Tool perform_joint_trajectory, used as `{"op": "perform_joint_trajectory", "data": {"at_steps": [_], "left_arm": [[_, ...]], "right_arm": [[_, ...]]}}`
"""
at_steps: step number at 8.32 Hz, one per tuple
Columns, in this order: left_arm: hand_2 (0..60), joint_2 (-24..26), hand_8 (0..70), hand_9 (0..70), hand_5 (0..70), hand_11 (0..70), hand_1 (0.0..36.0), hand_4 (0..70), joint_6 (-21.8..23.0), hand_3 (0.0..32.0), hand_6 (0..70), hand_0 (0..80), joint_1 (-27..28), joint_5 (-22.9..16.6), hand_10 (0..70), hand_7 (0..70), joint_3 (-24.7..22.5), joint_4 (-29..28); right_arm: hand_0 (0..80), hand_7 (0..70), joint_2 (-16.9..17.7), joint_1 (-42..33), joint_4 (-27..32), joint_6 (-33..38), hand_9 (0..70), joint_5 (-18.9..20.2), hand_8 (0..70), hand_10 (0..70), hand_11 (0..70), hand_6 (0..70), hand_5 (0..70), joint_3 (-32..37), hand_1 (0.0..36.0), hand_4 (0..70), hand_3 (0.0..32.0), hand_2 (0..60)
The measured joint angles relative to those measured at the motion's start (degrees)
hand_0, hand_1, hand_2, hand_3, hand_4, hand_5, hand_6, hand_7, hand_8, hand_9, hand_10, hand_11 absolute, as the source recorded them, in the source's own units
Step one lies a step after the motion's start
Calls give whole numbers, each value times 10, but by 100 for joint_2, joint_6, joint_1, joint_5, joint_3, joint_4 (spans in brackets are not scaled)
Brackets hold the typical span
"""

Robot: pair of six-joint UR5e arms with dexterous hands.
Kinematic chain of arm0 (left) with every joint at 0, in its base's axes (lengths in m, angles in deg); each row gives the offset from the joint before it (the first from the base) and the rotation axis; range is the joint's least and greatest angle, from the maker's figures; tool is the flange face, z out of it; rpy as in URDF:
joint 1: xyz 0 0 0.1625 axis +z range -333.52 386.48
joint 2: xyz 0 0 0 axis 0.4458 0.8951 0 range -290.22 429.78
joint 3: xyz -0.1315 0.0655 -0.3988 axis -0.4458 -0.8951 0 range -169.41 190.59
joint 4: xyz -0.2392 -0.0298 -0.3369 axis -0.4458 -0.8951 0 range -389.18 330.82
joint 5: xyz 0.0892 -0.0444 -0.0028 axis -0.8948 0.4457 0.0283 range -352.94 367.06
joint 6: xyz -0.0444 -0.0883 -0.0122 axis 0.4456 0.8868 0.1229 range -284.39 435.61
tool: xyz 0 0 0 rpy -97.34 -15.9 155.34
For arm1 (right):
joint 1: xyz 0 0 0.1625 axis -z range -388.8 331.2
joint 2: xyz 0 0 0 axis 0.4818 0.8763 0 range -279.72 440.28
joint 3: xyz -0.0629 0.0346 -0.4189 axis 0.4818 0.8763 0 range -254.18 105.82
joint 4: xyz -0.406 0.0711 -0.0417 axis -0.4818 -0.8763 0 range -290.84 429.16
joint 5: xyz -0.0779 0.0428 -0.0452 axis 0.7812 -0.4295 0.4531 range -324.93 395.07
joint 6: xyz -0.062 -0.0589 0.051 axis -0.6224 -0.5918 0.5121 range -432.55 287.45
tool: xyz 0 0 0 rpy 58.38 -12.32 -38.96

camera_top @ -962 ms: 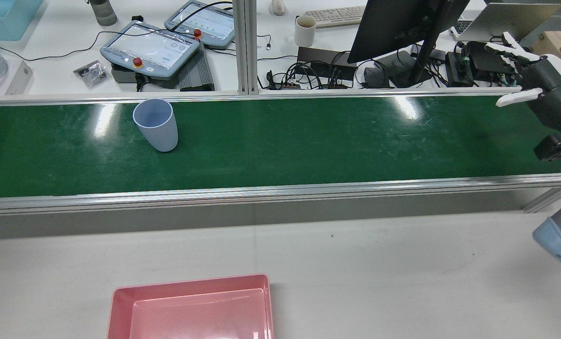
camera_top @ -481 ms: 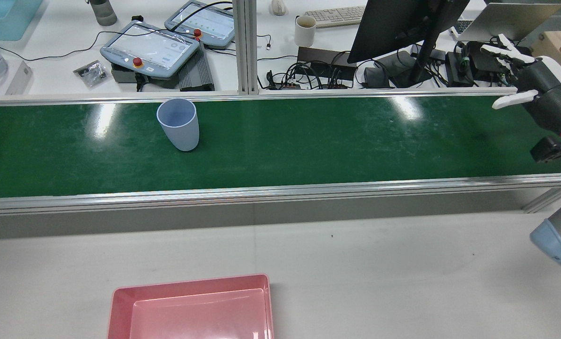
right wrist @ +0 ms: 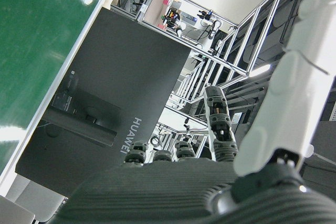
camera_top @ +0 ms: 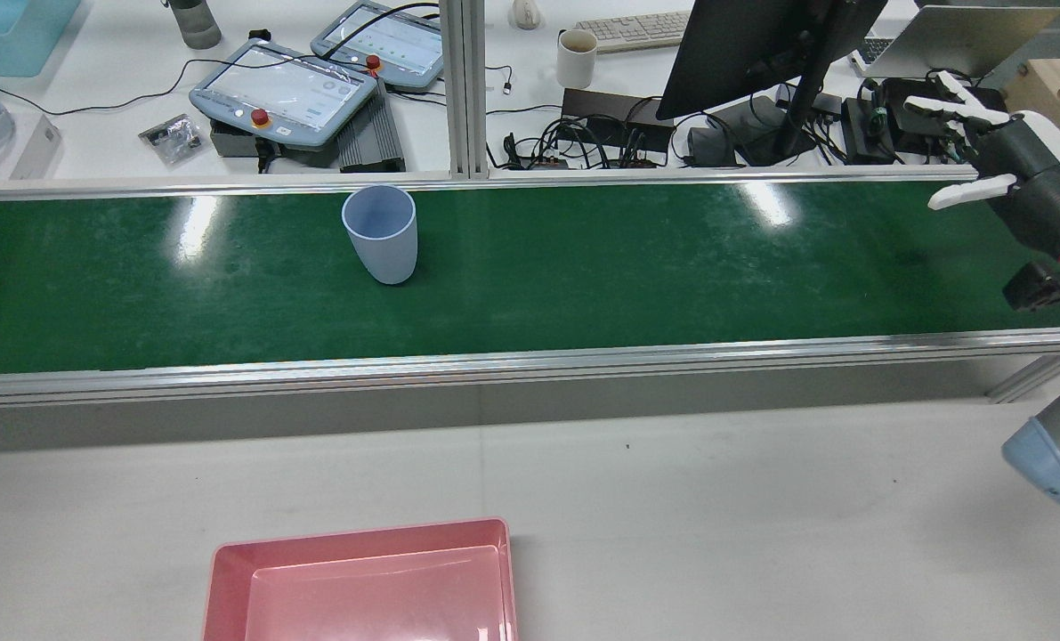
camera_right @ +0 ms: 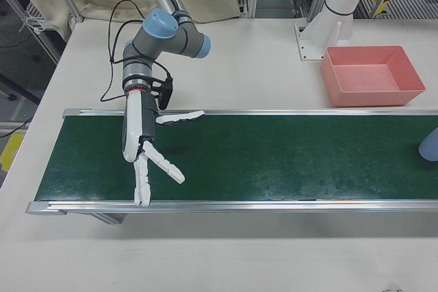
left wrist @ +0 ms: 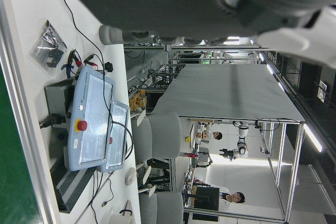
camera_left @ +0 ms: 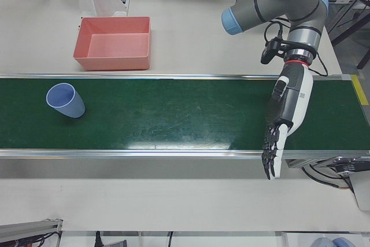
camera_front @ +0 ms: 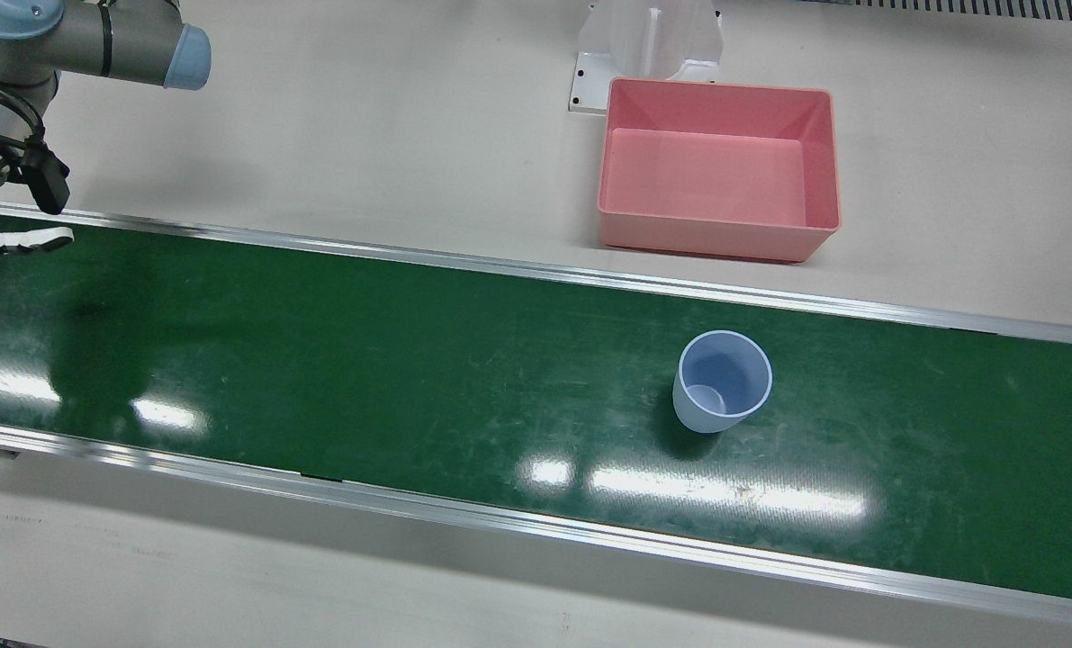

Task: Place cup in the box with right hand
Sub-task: 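Move the open right hand along the belt toward the approaching blue cup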

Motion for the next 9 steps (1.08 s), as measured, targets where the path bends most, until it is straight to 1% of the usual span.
{"op": "perform_joint_trajectory", "data": {"at_steps": [1,2,3,5,6,9], "left_arm": [[0,-2,0,0,0,0,0,0,0,0,0,0,0,0,0,0,-3,3],[0,-1,0,0,0,0,0,0,0,0,0,0,0,0,0,0,-5,2],[0,-1,0,0,0,0,0,0,0,0,0,0,0,0,0,0,-5,2],[0,1,0,0,0,0,0,0,0,0,0,0,0,0,0,0,-6,5],[0,-1,0,0,0,0,0,0,0,0,0,0,0,0,0,0,-6,5],[0,-2,0,0,0,0,0,0,0,0,0,0,0,-2,0,0,-6,0]], "right_arm": [[526,126,10,-1,-113,-9,11,-51,0,40,76,45,46,-37,118,199,0,0],[522,117,17,-3,-324,-12,9,-143,0,38,73,43,46,-118,128,172,0,0],[514,95,19,8,-513,-15,5,-215,0,40,77,40,48,-209,134,120,0,0],[512,116,22,130,-682,-13,9,-349,0,44,82,44,47,-329,134,140,0,0],[512,107,23,238,-704,-13,7,-425,0,44,81,42,47,-384,130,142,0,0],[510,99,8,481,-711,-16,16,-506,0,49,89,42,48,-462,115,111,0,0]]}}
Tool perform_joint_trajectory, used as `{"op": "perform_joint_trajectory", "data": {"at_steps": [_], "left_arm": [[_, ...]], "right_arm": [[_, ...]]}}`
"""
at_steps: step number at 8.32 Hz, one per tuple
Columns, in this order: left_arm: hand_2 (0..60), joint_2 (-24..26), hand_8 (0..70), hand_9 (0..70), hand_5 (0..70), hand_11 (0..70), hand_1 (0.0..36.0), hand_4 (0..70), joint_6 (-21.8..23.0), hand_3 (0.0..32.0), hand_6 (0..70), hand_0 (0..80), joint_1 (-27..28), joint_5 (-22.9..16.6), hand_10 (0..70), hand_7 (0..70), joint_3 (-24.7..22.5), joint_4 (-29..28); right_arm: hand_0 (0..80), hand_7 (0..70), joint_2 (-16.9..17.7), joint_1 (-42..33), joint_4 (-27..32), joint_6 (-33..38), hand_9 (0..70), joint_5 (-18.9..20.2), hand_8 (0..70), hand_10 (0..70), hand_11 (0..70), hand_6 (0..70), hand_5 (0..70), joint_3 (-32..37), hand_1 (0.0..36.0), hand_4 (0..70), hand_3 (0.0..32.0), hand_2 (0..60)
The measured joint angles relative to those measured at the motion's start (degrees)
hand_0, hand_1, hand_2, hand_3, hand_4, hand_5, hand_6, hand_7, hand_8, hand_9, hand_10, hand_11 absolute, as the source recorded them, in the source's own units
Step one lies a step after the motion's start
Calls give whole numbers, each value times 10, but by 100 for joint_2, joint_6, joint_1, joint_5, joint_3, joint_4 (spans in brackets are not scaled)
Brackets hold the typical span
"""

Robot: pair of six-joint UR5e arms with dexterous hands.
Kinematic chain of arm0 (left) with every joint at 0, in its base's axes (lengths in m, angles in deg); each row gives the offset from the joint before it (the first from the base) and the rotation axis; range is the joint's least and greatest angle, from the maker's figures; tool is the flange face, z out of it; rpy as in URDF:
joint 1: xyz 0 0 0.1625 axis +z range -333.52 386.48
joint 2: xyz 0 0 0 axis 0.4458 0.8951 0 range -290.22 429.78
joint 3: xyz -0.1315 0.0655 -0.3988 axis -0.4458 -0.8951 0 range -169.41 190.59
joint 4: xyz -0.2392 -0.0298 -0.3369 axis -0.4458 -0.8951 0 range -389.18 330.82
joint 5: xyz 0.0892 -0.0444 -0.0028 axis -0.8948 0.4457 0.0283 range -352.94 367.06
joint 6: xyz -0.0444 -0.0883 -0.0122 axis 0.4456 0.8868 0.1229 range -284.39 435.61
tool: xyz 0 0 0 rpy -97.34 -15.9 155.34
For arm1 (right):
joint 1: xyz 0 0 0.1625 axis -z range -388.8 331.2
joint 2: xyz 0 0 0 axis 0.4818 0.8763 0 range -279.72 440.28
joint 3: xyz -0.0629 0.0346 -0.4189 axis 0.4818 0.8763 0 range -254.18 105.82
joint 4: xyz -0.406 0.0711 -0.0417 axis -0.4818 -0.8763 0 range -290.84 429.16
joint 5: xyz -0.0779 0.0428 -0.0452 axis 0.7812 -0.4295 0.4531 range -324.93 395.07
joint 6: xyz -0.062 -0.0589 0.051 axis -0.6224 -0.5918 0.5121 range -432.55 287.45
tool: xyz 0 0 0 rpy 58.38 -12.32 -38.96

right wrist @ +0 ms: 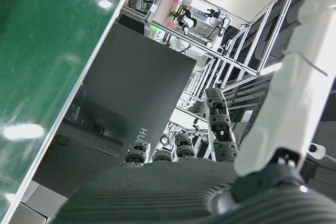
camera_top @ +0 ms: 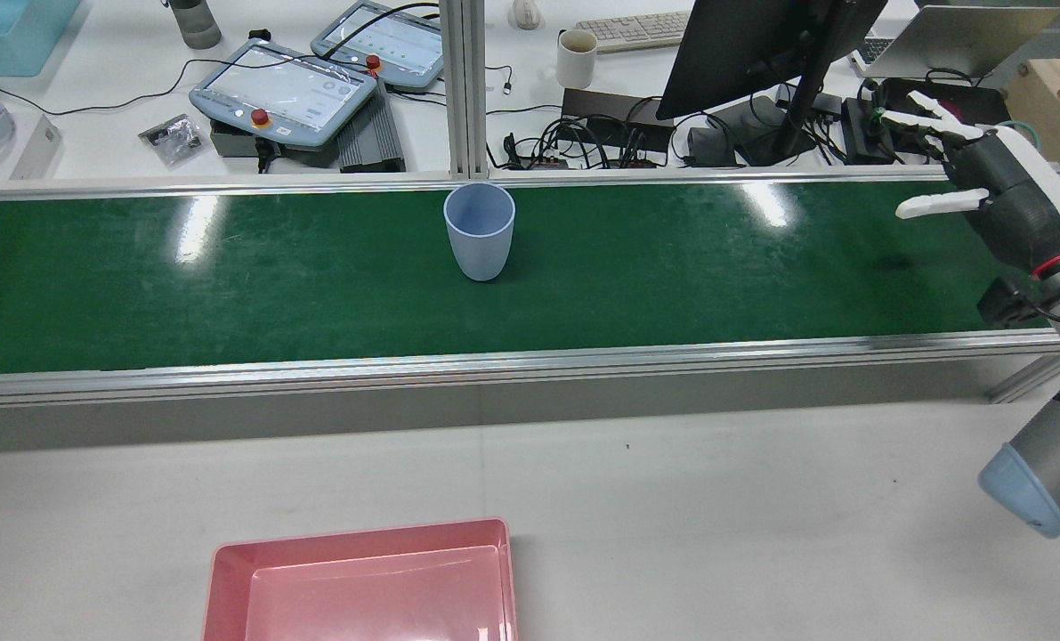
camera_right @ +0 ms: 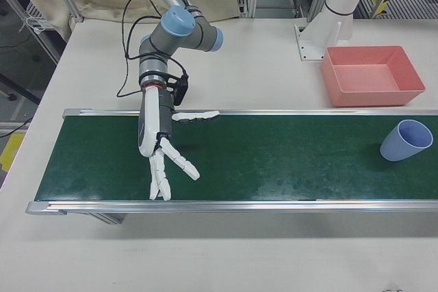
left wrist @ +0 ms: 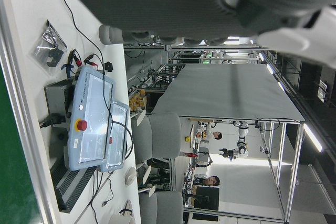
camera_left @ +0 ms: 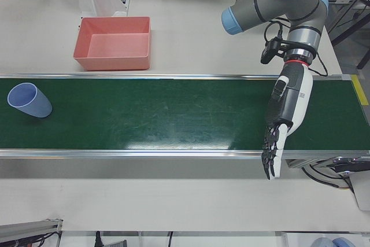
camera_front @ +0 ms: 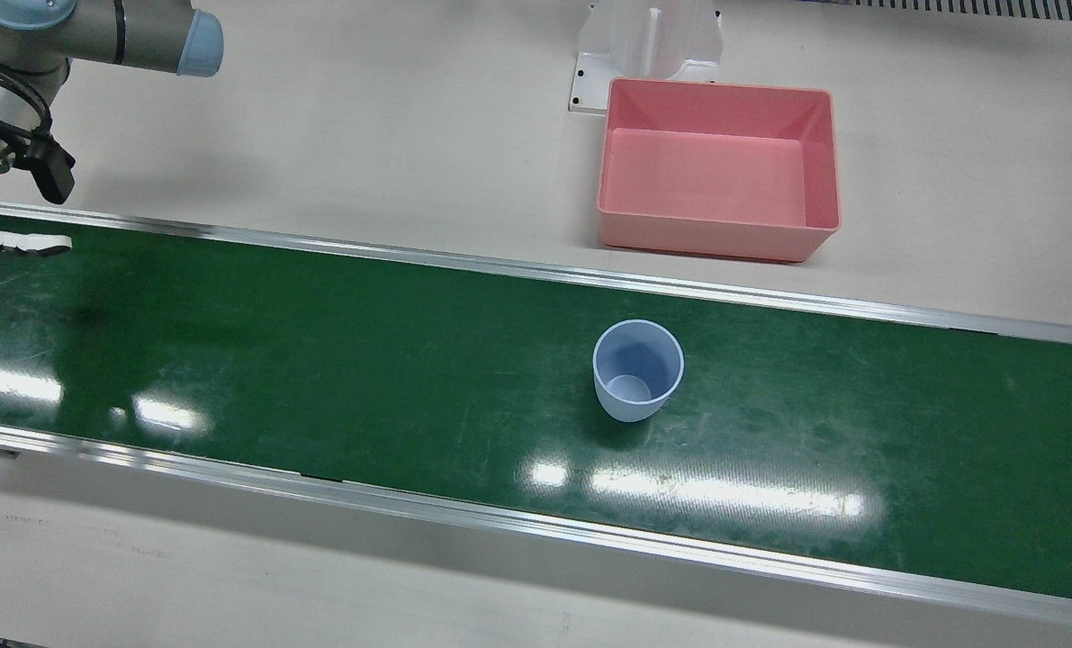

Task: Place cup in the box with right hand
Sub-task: 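Move the open right hand along the belt toward the approaching blue cup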

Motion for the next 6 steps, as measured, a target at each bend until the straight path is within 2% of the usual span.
{"op": "perform_joint_trajectory", "data": {"at_steps": [6], "left_arm": [[0,0,0,0,0,0,0,0,0,0,0,0,0,-1,0,0,0,3]], "right_arm": [[506,100,-35,179,12,12,18,-111,0,50,89,42,46,-7,112,136,0,0]]}}
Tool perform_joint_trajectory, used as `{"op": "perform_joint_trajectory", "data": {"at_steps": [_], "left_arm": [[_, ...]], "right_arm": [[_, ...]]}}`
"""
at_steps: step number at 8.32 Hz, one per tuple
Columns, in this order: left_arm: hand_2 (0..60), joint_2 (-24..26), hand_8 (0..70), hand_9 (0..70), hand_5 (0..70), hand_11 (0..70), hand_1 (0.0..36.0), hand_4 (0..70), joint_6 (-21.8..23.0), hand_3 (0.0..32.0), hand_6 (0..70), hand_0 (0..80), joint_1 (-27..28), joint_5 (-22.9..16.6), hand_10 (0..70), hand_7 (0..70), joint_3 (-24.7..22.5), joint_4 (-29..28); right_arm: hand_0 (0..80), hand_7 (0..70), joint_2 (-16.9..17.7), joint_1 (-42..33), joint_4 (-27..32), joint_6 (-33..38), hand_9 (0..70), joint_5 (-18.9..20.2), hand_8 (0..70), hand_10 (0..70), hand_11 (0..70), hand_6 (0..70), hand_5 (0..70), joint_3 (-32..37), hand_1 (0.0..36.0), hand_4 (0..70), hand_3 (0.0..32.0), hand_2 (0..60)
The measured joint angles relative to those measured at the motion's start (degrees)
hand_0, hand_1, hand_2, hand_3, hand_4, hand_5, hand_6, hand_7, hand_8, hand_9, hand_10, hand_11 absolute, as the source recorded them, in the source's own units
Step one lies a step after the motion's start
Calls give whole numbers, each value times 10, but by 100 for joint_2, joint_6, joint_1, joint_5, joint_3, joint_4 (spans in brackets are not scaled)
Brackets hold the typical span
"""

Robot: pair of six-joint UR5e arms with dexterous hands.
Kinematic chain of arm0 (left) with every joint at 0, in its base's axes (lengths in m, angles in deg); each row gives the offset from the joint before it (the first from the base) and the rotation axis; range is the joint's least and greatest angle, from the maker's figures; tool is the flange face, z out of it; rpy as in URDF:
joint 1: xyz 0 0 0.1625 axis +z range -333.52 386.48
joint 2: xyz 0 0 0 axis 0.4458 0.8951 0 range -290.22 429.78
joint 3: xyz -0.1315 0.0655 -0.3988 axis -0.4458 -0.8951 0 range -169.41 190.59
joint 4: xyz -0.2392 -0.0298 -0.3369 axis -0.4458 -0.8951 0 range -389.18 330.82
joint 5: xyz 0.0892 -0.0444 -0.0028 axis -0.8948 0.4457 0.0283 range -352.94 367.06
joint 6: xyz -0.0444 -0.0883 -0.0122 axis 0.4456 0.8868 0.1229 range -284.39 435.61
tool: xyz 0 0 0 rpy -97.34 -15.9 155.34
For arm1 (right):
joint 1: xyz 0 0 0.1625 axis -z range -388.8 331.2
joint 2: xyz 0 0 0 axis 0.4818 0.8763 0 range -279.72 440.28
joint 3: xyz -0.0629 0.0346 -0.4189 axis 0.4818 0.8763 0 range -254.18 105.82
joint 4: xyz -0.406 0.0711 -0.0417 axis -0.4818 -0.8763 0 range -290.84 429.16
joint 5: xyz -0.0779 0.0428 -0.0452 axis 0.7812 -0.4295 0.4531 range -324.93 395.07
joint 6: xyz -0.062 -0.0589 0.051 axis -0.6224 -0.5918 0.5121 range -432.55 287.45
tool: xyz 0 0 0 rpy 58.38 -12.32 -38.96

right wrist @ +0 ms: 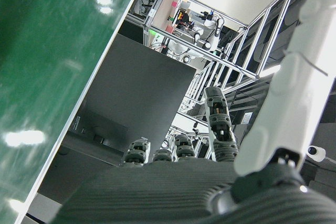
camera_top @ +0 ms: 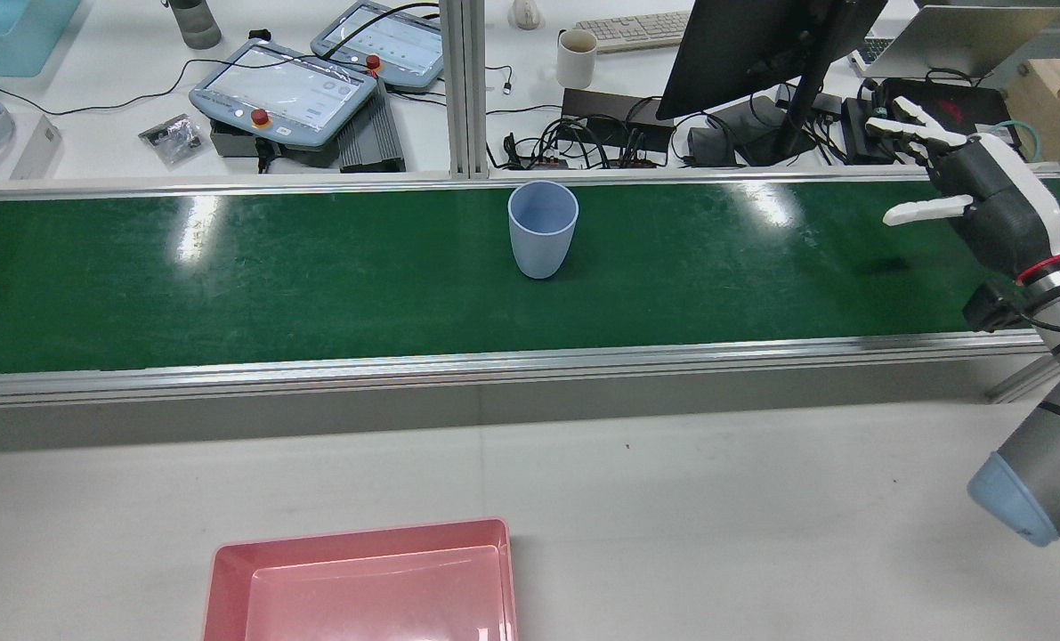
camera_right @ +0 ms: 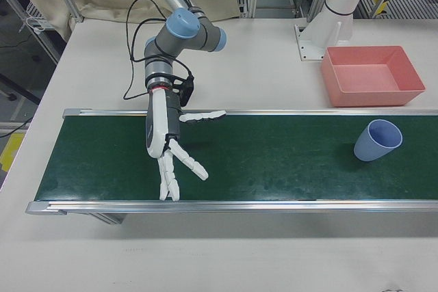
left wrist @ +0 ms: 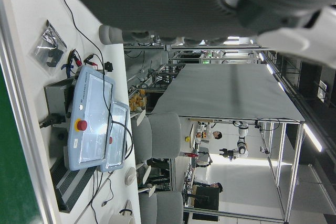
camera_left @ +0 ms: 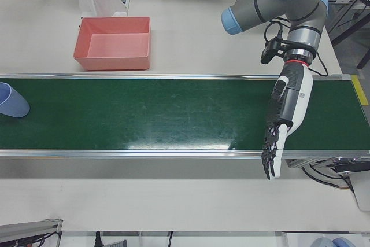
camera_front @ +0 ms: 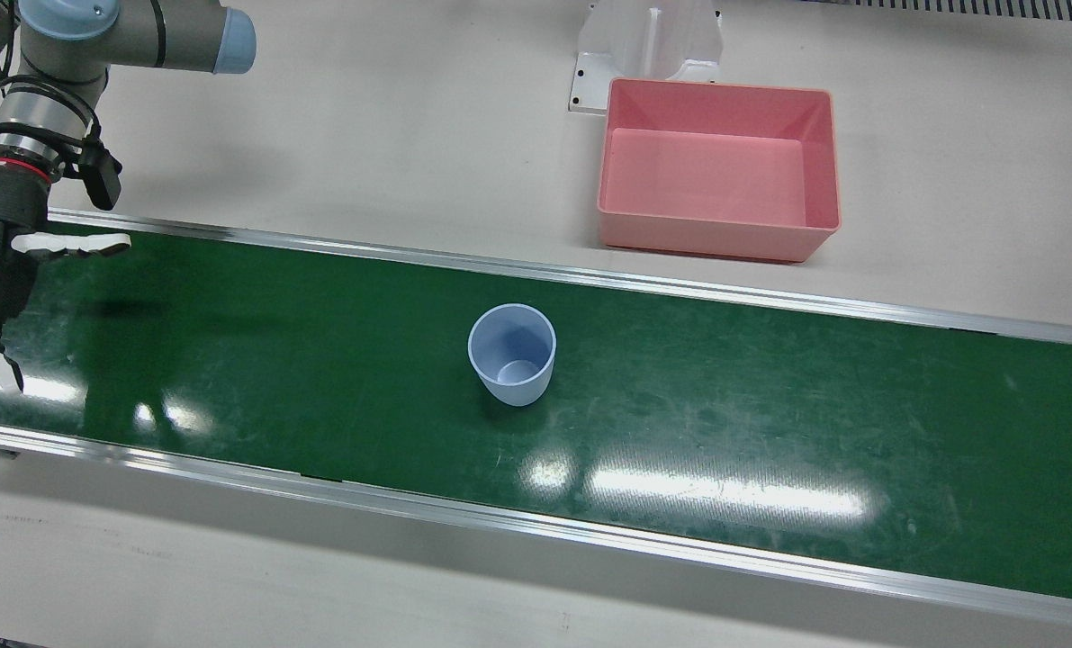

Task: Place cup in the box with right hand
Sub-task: 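Move the open right hand along the belt toward the approaching blue cup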

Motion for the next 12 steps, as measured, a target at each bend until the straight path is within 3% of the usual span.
{"op": "perform_joint_trajectory", "data": {"at_steps": [12], "left_arm": [[0,-2,0,0,0,0,0,0,0,0,0,0,0,3,0,0,0,1]], "right_arm": [[507,118,-73,470,-3,-7,19,-249,0,46,82,44,44,-67,110,181,0,0]]}}
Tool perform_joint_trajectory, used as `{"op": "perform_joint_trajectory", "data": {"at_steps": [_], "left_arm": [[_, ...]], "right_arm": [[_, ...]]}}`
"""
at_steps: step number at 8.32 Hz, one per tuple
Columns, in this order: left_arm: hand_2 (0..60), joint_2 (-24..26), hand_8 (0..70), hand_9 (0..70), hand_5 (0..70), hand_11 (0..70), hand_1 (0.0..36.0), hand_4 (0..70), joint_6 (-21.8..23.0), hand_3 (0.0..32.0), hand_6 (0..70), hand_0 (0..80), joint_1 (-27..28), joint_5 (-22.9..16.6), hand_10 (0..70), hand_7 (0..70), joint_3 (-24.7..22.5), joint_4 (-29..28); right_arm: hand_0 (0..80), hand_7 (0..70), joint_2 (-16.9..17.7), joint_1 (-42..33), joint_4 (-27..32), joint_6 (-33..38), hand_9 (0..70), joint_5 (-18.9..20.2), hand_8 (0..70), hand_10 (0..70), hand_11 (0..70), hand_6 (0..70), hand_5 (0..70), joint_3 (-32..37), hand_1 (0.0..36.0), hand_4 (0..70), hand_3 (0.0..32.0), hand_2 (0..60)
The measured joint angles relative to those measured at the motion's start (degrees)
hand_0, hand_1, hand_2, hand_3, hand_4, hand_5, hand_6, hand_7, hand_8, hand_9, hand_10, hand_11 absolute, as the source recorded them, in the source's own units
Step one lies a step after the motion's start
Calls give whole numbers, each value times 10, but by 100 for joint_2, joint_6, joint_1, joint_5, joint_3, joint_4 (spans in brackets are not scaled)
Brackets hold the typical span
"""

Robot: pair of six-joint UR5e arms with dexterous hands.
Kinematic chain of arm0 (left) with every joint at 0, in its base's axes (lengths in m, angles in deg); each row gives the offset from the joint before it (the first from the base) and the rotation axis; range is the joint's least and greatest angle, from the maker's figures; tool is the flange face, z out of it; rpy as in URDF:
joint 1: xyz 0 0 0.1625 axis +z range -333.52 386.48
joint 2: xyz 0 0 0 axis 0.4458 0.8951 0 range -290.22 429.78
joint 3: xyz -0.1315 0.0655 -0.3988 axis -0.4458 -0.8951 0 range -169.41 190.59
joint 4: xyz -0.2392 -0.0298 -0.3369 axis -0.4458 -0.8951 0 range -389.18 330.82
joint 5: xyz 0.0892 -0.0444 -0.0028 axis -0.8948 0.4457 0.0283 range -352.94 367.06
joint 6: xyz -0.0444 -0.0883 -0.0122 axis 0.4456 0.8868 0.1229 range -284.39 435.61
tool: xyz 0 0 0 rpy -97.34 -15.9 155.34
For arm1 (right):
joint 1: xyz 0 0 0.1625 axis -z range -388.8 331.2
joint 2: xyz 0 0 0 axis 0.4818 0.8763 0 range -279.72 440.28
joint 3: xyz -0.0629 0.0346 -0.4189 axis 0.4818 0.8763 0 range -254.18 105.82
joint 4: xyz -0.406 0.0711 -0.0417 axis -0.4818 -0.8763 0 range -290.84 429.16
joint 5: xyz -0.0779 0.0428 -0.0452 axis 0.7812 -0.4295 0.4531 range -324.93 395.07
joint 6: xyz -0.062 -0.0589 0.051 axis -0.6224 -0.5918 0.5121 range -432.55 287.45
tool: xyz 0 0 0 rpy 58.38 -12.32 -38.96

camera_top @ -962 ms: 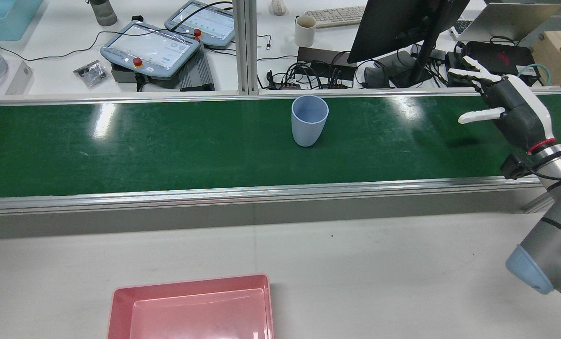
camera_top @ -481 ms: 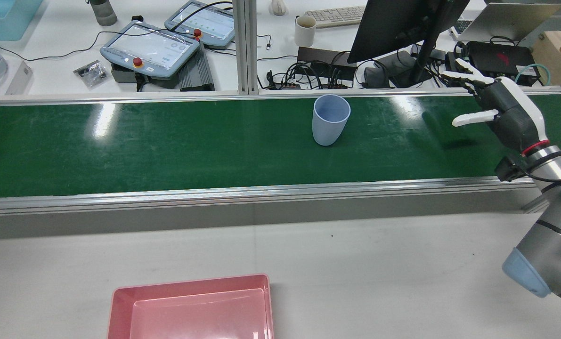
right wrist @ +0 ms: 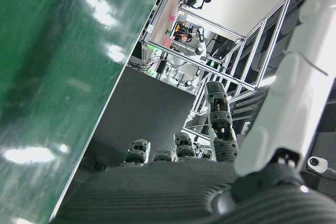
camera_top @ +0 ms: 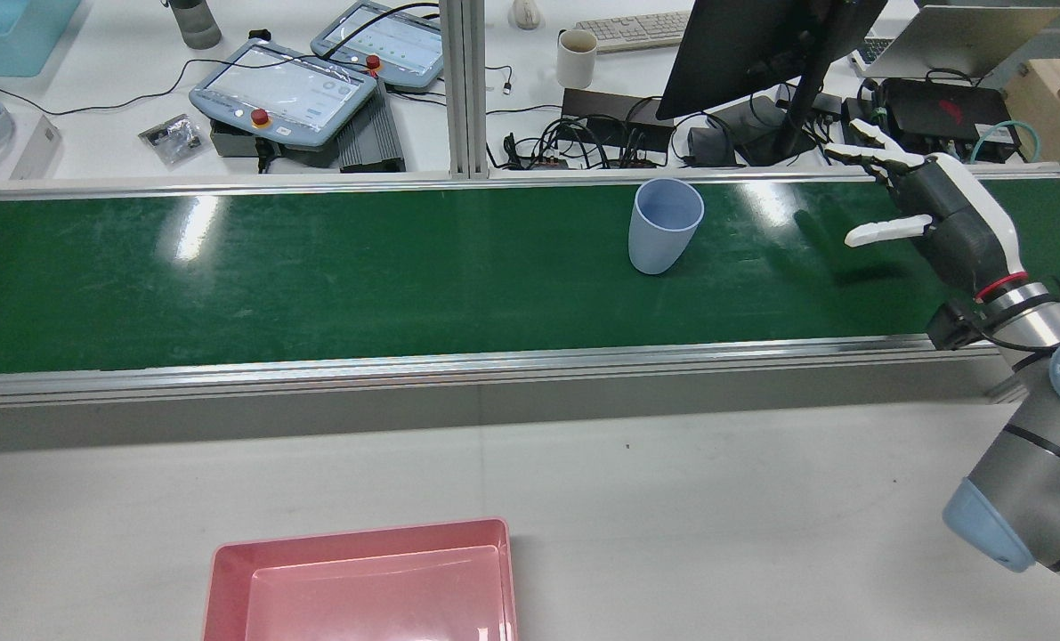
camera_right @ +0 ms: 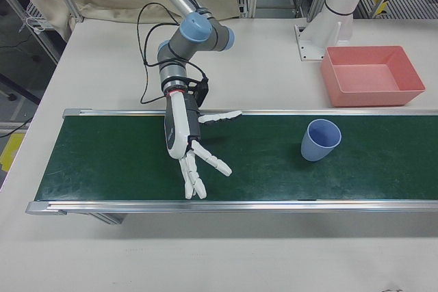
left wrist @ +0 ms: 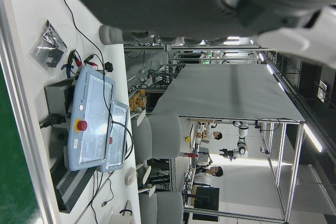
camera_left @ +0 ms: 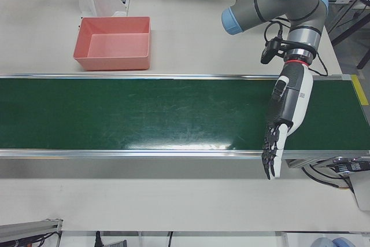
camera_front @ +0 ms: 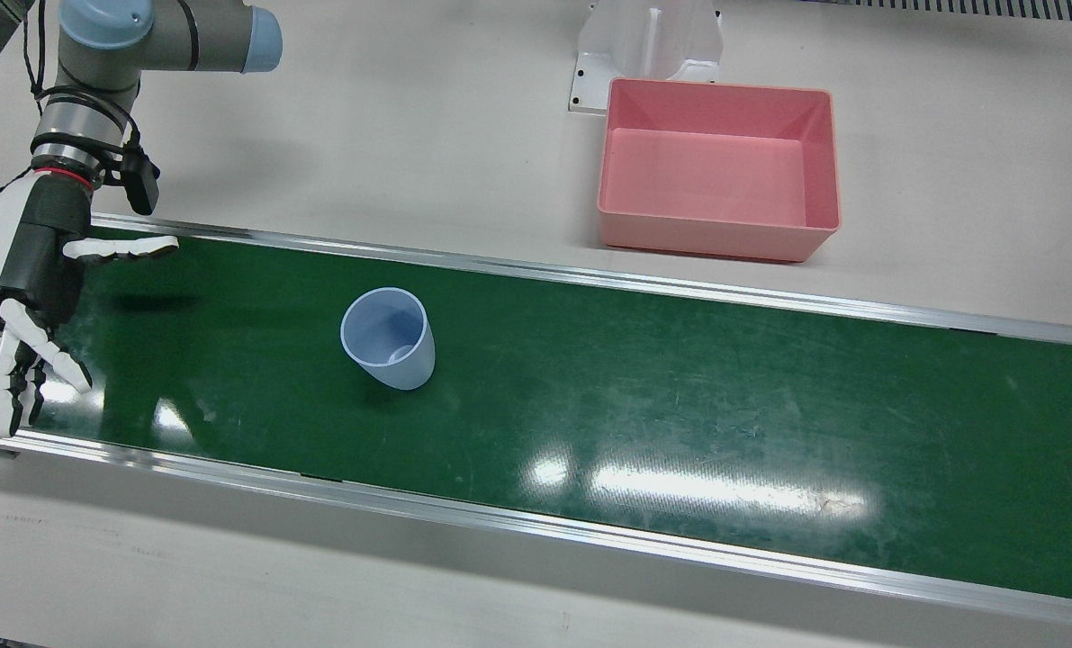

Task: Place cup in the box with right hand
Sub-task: 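Move the open right hand along the belt toward the approaching blue cup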

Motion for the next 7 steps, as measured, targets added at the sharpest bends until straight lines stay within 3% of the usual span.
{"op": "perform_joint_trajectory", "data": {"at_steps": [7], "left_arm": [[0,2,0,0,0,0,0,0,-1,0,0,0,0,-1,0,0,0,-3]], "right_arm": [[503,126,0,154,0,0,29,-87,0,47,84,46,42,26,105,192,0,0]]}}
